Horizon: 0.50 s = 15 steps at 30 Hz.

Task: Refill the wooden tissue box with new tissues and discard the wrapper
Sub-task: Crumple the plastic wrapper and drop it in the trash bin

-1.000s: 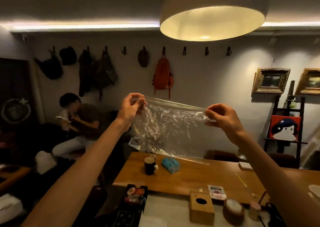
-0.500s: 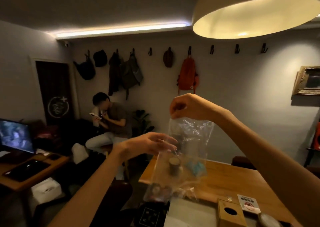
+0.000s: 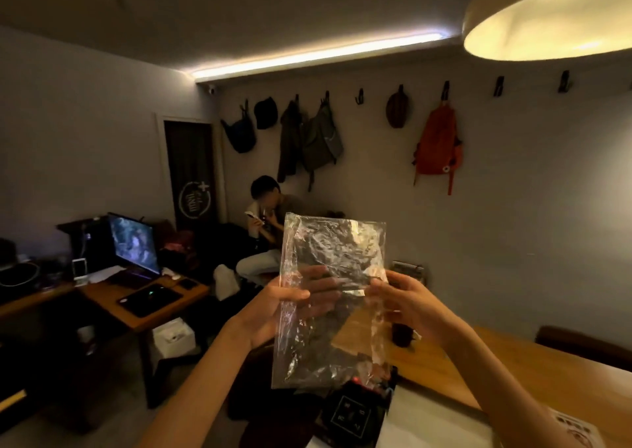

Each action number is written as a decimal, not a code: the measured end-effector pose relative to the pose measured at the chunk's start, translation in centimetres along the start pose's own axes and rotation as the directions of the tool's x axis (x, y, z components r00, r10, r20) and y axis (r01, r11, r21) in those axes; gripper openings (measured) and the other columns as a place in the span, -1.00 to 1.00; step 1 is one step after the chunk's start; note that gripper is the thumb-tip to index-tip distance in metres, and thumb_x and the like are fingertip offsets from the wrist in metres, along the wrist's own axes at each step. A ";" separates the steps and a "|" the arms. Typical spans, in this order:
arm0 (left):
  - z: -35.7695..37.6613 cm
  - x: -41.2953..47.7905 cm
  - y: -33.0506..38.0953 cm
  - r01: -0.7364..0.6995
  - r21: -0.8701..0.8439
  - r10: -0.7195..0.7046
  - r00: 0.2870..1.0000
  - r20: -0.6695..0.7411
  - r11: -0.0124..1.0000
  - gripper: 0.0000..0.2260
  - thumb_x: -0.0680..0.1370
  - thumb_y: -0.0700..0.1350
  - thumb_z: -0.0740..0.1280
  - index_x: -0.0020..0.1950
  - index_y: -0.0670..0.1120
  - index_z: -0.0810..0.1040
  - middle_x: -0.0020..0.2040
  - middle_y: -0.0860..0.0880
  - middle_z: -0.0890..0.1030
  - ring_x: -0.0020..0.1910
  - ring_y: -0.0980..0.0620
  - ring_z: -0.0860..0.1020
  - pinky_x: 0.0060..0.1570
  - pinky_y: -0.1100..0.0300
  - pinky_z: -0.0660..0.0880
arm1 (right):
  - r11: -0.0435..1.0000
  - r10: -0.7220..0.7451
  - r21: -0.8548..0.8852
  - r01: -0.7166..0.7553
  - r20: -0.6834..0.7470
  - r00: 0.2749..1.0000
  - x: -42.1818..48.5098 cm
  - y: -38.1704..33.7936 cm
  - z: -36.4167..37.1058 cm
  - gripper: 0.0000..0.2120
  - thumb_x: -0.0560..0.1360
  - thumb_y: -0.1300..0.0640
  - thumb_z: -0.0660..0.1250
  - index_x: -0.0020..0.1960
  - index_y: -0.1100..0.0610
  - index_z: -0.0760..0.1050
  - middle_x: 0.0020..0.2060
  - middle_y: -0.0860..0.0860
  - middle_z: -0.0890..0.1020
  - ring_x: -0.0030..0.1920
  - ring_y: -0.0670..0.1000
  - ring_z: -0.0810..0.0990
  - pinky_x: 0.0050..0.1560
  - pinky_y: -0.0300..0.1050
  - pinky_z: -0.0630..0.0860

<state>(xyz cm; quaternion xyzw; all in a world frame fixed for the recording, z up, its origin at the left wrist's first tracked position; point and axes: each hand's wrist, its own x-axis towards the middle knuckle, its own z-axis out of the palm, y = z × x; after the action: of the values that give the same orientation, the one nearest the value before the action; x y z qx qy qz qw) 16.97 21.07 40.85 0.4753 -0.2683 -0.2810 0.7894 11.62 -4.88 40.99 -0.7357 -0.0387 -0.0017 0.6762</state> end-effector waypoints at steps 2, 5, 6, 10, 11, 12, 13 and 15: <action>-0.8 -0.9 0.4 0.025 0.076 -0.023 1.000 -0.021 0.997 -0.61 0.57 -0.31 0.23 0.41 -0.24 0.41 0.36 -0.32 0.48 0.34 -0.35 0.45 0.35 -0.21 0.39 | 0.999 -0.011 0.042 0.012 -0.024 1.000 0.4 1.1 1.1 -0.76 0.55 0.13 0.36 0.20 0.11 0.60 -0.05 0.13 0.68 -0.17 -0.01 0.67 -0.18 -0.14 0.57; -1.7 -2.1 1.2 0.051 0.267 -0.001 0.983 -0.184 0.962 -0.68 0.60 -0.16 0.29 0.33 -0.23 0.50 0.25 -0.27 0.58 0.17 -0.23 0.59 0.25 -0.17 0.49 | 0.993 -0.020 0.112 0.027 -0.069 0.997 0.9 1.3 1.6 -0.76 0.57 0.19 0.32 0.21 0.13 0.60 -0.25 -0.01 0.68 -0.36 -0.12 0.59 -0.34 -0.25 0.52; -2.0 -2.3 1.4 0.050 0.326 0.040 0.964 -0.264 0.944 -0.72 0.60 -0.16 0.30 0.28 -0.24 0.54 0.18 -0.28 0.61 0.08 -0.19 0.62 0.17 -0.13 0.53 | 0.989 -0.008 0.146 0.015 -0.049 0.999 1.0 1.3 1.6 -0.77 0.58 0.17 0.30 0.22 0.12 0.59 -0.28 -0.04 0.67 -0.38 -0.13 0.58 -0.34 -0.25 0.51; -3.1 -2.8 1.1 0.025 0.391 0.139 0.913 -0.384 0.920 -0.77 0.59 -0.26 0.28 0.23 -0.26 0.56 0.09 -0.25 0.67 0.06 -0.23 0.65 0.12 -0.09 0.60 | 0.992 0.084 0.088 -0.094 0.116 0.990 1.3 1.6 2.2 -0.76 0.57 0.07 0.31 0.17 0.12 0.61 -0.08 0.11 0.68 -0.15 -0.01 0.65 -0.13 -0.10 0.58; -3.5 -3.0 1.0 0.034 0.404 0.133 0.916 -0.378 0.914 -0.78 0.59 -0.26 0.28 0.22 -0.25 0.56 0.09 -0.25 0.68 0.09 -0.25 0.64 0.13 -0.10 0.59 | 0.991 0.095 0.077 -0.106 0.125 0.988 1.4 1.8 2.3 -0.77 0.56 0.08 0.33 0.15 0.13 0.62 -0.03 0.16 0.67 -0.10 0.03 0.65 -0.09 -0.06 0.59; -3.9 -3.3 1.0 0.043 0.414 0.125 0.920 -0.371 0.909 -0.78 0.59 -0.26 0.28 0.22 -0.24 0.57 0.09 -0.26 0.68 0.10 -0.26 0.64 0.12 -0.08 0.60 | 0.989 0.104 0.089 -0.115 0.124 0.987 1.4 1.9 2.5 -0.79 0.55 0.10 0.34 0.13 0.11 0.64 -0.04 0.16 0.66 -0.10 0.04 0.63 -0.06 -0.04 0.59; -4.3 -3.5 0.9 0.046 0.417 0.121 0.923 -0.366 0.907 -0.79 0.59 -0.26 0.28 0.21 -0.24 0.57 0.08 -0.26 0.68 0.10 -0.26 0.64 0.09 -0.05 0.62 | 0.986 0.104 0.115 -0.118 0.124 0.987 1.5 2.1 2.6 -0.80 0.55 0.10 0.34 0.13 0.10 0.65 -0.08 0.13 0.64 -0.11 0.04 0.61 -0.04 -0.02 0.59; -4.8 -3.8 0.8 0.035 0.405 0.127 0.922 -0.367 0.914 -0.78 0.60 -0.26 0.27 0.22 -0.23 0.56 0.09 -0.28 0.67 0.10 -0.24 0.65 0.05 -0.01 0.63 | 0.983 0.095 0.139 -0.116 0.153 0.984 1.5 2.2 2.8 -0.77 0.56 0.09 0.33 0.18 0.09 0.62 -0.07 0.13 0.63 -0.07 0.09 0.60 0.00 0.01 0.59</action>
<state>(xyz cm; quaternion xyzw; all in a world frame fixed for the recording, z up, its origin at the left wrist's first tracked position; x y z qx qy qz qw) 17.80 26.96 39.07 0.6672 -0.1715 -0.1015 0.7178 13.06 -2.19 38.63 -0.6828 -0.0488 0.0906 0.7233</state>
